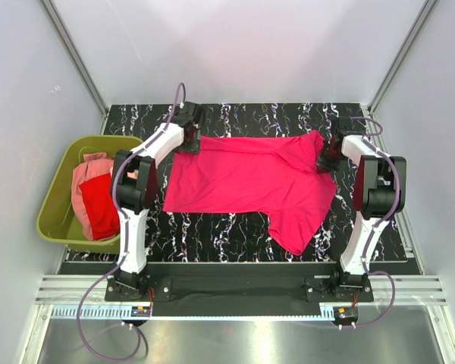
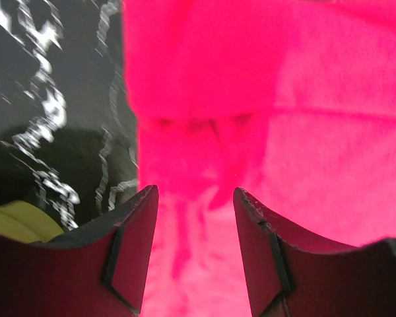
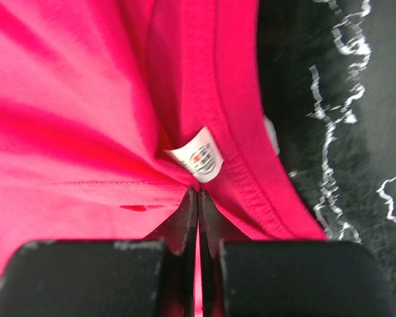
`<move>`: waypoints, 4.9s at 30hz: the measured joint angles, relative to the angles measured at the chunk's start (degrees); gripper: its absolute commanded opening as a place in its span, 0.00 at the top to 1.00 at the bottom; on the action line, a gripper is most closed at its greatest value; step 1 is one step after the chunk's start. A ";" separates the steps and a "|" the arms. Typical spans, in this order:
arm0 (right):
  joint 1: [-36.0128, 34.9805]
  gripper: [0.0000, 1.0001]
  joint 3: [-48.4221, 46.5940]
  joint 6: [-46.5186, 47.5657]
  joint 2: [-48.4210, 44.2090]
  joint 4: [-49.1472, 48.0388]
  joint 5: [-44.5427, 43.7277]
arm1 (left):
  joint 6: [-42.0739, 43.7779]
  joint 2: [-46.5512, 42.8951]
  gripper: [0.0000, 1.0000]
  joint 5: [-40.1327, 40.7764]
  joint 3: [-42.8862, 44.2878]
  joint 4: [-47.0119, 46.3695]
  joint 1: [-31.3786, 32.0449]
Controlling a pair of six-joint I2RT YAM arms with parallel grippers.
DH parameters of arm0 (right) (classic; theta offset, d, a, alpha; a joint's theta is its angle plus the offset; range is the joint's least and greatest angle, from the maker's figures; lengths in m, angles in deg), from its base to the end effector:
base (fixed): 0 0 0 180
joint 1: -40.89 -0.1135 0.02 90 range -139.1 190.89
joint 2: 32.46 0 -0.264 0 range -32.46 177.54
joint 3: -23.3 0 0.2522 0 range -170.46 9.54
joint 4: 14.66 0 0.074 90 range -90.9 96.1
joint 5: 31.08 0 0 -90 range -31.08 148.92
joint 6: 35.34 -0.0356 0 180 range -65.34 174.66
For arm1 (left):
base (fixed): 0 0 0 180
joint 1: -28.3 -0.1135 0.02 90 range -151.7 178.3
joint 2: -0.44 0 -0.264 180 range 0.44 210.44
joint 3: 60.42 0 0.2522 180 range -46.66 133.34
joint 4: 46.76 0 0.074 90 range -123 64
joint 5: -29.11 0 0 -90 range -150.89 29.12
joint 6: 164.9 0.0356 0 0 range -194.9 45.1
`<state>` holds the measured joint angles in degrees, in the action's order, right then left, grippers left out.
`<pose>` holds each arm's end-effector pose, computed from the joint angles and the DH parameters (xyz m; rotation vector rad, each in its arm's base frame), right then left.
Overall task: Fold and stack the t-shirts
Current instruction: Fold the tshirt
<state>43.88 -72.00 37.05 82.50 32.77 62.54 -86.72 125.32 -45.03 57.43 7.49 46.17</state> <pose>0.4111 -0.0192 0.1671 0.4742 2.7076 0.1570 0.4534 -0.1360 0.2043 0.0443 2.5848 0.1784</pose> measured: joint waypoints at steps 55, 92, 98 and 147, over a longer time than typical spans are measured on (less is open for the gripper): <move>8.94 1.00 -9.53 6.67 2.78 1.49 2.08 | 15.10 9.27 0.53 1.42 8.44 -4.87 4.66; 8.92 1.00 -13.51 6.21 2.12 3.58 3.32 | 17.62 11.19 1.00 1.14 11.89 -2.71 4.52; 8.92 1.00 -15.50 5.53 1.79 4.24 2.86 | 18.08 11.19 0.97 2.14 13.84 -2.64 4.52; 10.29 1.00 -0.87 -0.07 -10.21 10.45 -4.70 | 28.74 3.80 1.00 11.89 -2.47 -6.14 9.49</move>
<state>54.17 -72.87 36.99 72.29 43.22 57.84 -57.98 129.12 -33.14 54.96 1.35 55.65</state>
